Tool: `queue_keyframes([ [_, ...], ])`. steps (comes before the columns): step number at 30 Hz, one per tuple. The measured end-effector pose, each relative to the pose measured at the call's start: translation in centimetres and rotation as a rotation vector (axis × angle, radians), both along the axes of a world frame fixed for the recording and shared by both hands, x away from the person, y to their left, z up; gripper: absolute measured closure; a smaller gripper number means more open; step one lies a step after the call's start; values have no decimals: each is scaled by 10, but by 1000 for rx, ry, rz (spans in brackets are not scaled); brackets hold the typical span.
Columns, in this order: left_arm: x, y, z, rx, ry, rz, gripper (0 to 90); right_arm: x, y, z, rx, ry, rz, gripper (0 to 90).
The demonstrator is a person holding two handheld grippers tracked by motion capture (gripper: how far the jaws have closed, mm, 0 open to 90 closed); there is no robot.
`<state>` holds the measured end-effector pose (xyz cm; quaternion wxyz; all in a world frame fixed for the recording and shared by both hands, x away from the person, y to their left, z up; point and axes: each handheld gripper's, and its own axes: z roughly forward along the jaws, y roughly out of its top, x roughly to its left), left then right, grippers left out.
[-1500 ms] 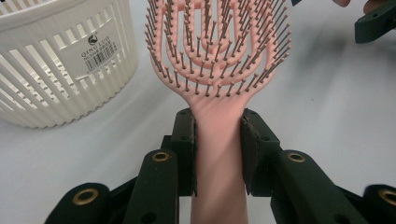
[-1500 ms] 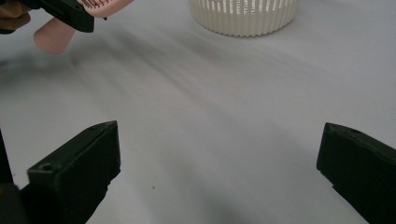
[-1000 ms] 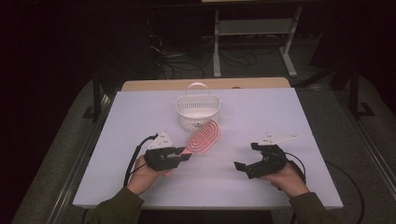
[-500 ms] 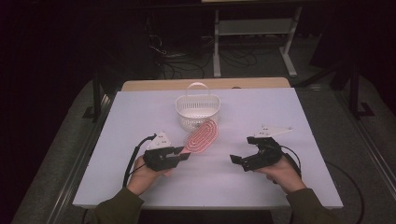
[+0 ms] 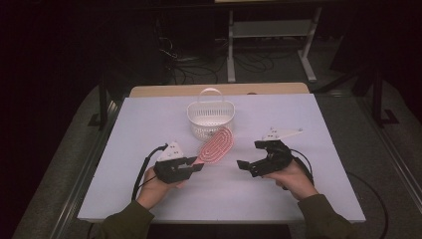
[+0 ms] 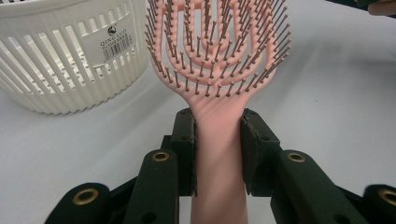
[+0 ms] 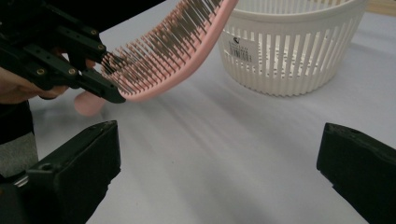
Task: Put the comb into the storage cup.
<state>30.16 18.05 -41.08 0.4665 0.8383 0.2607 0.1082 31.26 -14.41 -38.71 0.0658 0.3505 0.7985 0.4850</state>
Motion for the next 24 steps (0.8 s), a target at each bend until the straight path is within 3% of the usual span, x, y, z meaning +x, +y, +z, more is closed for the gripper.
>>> queue_keyframes([
  [18,-3,-6,-2,6,-9,-5,702,11,15,9,42,7,26,0],
  [24,-4,-6,-2,4,-13,-3,702,15,20,12,35,6,31,0],
])
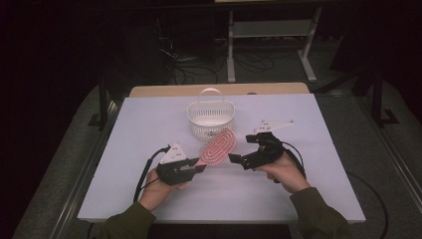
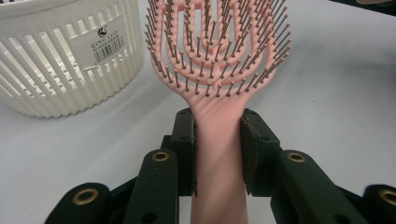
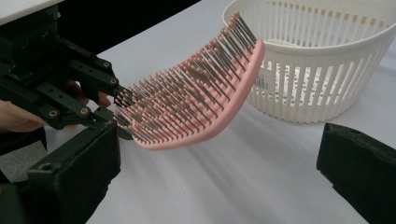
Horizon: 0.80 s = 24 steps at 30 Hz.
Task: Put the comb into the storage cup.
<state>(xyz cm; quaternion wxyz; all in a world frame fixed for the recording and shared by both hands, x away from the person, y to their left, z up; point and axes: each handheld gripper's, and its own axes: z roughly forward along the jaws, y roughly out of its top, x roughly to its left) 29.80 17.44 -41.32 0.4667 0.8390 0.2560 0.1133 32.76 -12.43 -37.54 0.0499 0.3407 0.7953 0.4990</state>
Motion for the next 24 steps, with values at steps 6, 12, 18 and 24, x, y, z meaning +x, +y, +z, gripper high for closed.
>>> queue_keyframes([
  [6,0,0,0,-2,-3,2,701,5,5,1,5,4,2,0],
  [12,0,0,0,-4,-7,4,702,9,11,3,16,13,10,0],
  [18,-1,-1,0,-3,-9,4,702,15,19,5,20,15,18,0],
  [24,-2,-1,0,-5,-15,6,701,20,26,3,27,27,28,1],
])
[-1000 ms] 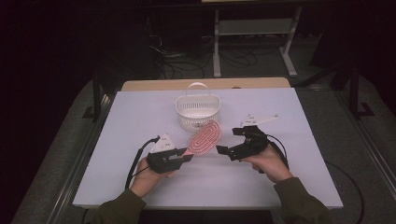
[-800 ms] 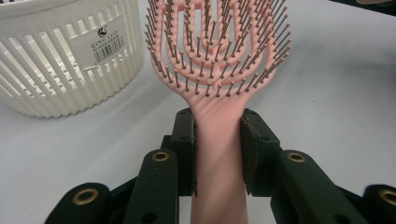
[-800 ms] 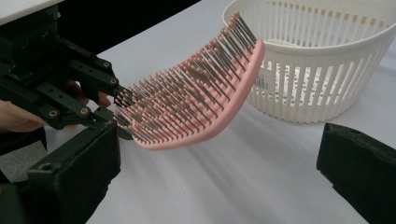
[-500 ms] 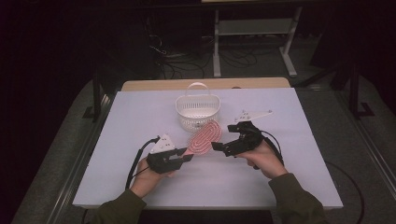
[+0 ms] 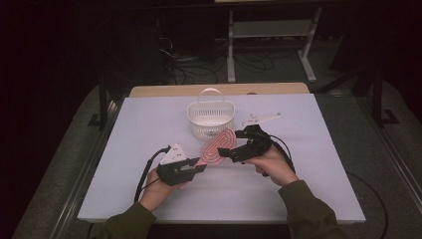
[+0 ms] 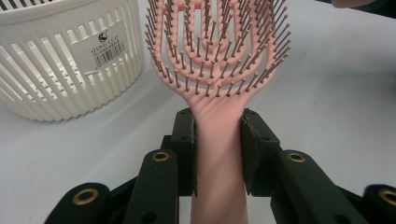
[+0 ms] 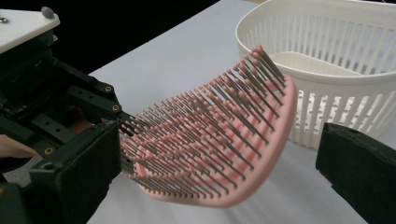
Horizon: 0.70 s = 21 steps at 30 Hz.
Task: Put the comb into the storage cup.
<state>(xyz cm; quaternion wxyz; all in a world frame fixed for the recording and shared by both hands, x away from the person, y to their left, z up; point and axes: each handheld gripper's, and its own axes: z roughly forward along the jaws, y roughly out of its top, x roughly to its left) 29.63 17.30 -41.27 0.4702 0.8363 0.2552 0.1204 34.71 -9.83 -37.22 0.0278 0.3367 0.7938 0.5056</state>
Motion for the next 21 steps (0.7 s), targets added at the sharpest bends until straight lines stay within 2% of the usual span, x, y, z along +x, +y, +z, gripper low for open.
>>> queue_keyframes([
  [8,0,-1,0,4,-10,-2,701,7,9,-1,13,18,11,28],
  [21,0,-1,-1,15,-19,4,701,11,13,-10,27,62,22,143],
])
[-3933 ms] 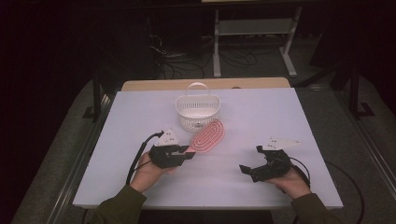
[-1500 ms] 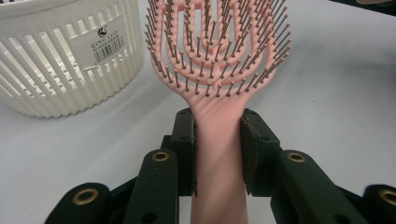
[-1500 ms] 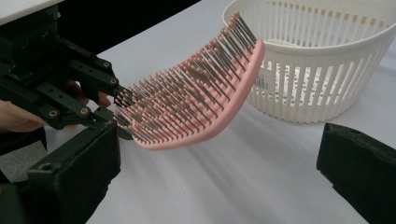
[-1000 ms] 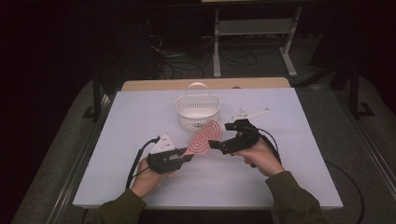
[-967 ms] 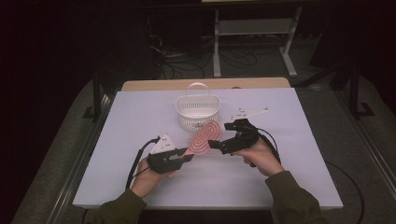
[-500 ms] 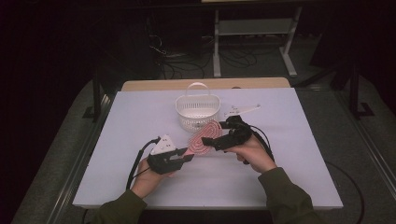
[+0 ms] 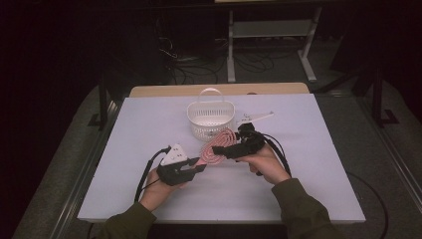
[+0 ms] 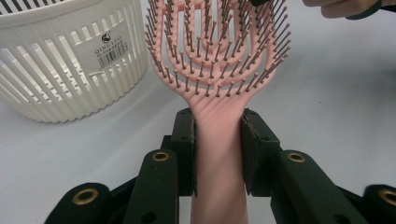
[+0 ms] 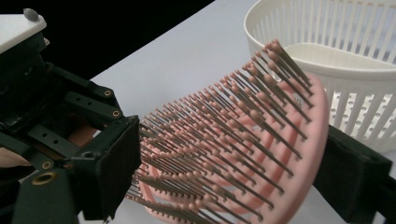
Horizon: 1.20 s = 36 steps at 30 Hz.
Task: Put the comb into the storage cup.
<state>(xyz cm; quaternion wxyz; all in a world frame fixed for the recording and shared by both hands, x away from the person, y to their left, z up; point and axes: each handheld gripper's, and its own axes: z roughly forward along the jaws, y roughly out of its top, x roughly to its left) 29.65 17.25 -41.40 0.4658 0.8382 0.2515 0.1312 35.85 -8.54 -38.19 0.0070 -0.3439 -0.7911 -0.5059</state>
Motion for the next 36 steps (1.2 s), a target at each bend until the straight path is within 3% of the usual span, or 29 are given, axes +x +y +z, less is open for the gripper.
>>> queue_keyframes([
  [23,0,-3,-3,16,3,-5,701,3,-1,-5,43,64,25,380],
  [36,2,-4,-5,29,5,-8,703,3,-2,-3,76,73,45,508],
])
